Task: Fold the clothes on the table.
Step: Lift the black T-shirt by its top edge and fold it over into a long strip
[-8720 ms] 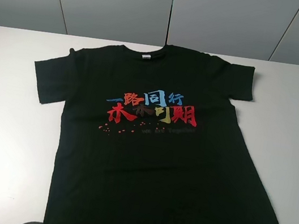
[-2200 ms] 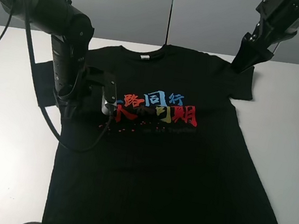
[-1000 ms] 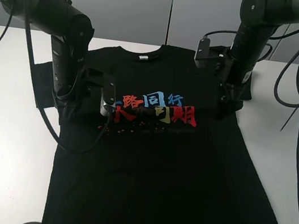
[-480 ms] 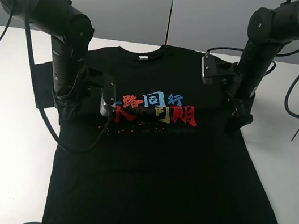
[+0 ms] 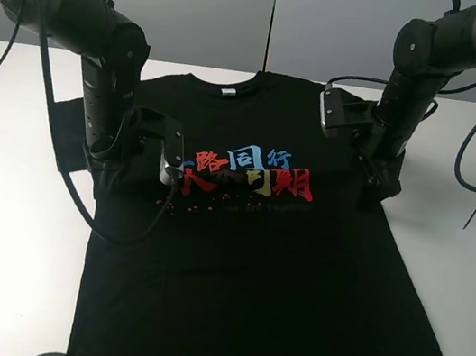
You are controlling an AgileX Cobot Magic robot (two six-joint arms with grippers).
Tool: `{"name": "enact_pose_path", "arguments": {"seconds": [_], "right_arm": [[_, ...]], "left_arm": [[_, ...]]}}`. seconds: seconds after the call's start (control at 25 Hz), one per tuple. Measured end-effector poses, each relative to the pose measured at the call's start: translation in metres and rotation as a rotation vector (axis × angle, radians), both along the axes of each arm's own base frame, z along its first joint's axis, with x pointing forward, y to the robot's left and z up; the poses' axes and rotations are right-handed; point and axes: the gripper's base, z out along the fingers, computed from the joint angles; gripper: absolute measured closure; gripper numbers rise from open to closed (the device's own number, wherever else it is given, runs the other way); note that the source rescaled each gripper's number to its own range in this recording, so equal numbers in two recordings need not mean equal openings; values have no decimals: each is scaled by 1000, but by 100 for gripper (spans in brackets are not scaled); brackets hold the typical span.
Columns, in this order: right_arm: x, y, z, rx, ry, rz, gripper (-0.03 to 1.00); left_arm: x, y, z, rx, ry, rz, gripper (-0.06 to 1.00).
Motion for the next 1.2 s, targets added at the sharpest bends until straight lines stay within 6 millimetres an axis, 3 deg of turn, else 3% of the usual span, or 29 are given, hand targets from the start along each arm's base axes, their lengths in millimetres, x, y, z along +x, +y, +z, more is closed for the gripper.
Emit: {"name": "enact_pose_path", "arguments": {"seconds": [0.08, 0.32, 0.52, 0.88, 1.2], "right_arm": [[0, 0, 0, 0, 0, 0, 21], [1, 0, 0, 3, -9, 2, 69], [1, 0, 0, 3, -13, -4, 95], [1, 3, 1, 36, -8, -45, 96], [2, 6, 31, 83, -91, -65, 96]], "left_arm": [[0, 0, 0, 0, 0, 0, 94], [0, 0, 0, 0, 0, 0, 94], [0, 0, 0, 0, 0, 0, 94], [0, 0, 0, -5, -2, 0, 94], [4, 1, 3, 7, -55, 31, 94]]}}
